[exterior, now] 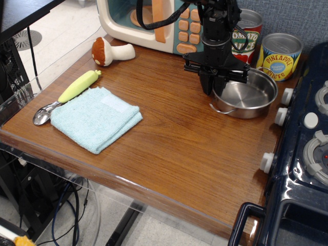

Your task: Move the pot forward to the edge of the table

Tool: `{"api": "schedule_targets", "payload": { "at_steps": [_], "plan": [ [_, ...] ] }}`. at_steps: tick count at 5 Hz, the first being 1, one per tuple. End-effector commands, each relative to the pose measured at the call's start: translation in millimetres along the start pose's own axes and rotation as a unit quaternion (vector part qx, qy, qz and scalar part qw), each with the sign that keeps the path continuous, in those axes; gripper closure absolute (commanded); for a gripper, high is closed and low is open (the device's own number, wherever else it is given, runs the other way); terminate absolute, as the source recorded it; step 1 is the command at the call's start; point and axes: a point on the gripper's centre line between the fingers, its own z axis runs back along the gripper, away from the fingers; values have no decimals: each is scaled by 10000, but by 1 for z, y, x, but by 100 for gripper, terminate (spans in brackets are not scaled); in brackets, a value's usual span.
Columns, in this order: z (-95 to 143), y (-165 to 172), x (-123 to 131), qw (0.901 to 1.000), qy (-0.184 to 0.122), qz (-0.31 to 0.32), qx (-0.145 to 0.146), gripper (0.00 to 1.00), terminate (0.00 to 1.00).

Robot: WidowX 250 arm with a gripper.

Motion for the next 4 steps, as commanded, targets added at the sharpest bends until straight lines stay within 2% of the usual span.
{"api": "schedule_targets", "payload": {
  "at_steps": [1, 3, 4],
  "plan": [
    [25, 3, 5, 9996, -279, 30, -14, 100, 0],
    [52, 11, -2, 9982, -434, -40, -408, 100, 0],
    [67, 17, -12, 9972, -527, -138, -504, 100, 0]
  ]
}}
